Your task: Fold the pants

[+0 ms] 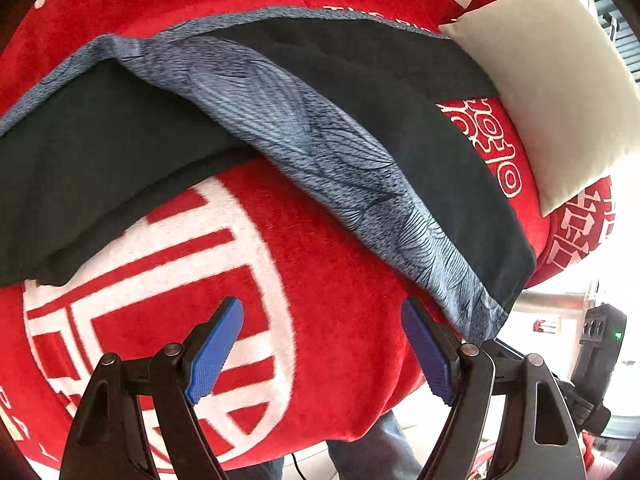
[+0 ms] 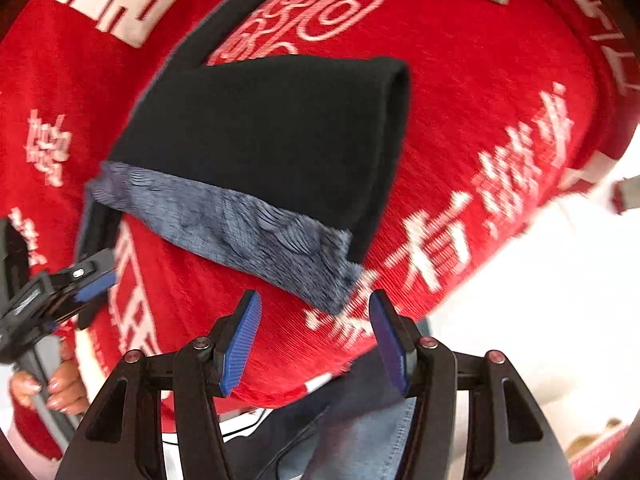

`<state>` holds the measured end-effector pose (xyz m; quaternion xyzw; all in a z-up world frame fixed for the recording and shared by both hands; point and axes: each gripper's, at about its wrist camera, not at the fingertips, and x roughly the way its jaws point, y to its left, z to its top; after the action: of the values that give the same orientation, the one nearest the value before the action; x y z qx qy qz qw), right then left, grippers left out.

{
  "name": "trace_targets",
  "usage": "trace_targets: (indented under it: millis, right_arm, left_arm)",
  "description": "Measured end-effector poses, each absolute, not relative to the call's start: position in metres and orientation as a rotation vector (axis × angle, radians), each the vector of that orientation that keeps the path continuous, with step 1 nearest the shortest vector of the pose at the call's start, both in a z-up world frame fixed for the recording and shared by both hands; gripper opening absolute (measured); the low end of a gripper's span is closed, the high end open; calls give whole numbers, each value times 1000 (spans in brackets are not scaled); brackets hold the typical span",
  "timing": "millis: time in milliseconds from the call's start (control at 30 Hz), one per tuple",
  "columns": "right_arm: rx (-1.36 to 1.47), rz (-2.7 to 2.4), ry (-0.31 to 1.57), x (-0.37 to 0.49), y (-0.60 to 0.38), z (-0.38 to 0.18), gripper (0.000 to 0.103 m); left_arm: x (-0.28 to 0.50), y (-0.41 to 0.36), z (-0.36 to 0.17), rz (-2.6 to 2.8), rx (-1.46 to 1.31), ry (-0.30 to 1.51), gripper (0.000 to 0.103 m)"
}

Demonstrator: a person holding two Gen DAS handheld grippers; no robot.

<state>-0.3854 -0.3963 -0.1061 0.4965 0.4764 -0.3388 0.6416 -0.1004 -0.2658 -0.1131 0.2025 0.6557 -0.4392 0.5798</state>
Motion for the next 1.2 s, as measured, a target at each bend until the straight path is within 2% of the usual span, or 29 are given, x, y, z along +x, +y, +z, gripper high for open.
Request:
trace_targets:
  millis: [100,133,200,233,433,767,1033,1167,1200]
  right_arm:
    - [1147,-654,1070,-377,-408,-111,59]
    - [1153,-629,1076,-372,-410,-114,54]
    - [1183,-575,1126,-365,-416,-122,15]
    - [1206,-552,1154,-364,-419,-124,3]
    - [1296,-390,996,-356,-465,-67,2]
    - [1187,-285,869,-288,-602,24,2]
    - [1042,-322,977,-208,-698,21,3]
    - [962,-385,1098,-178,-728,-9,8]
    - [958,-394,1126,-173,-733,-15,16]
  left_arm:
    - [-103,-273,-119,-1009,466,1559,82]
    - [-104,-275,-122,-1000,464,1576,82]
    - [-104,-278,-125,-982,459,1603,82]
    - [-104,-279,-126,-976,460,1607,82]
    - [-94,-280,-114,-921,449,1584,82]
    - [-82,-298,-89,-806,430,1530,82]
    - [-58,-384,-90,-806,348,1437,82]
    - [-33,-423,-103,-776,341,1402,82]
    - [-28,-430,-108,-770,344,1405,82]
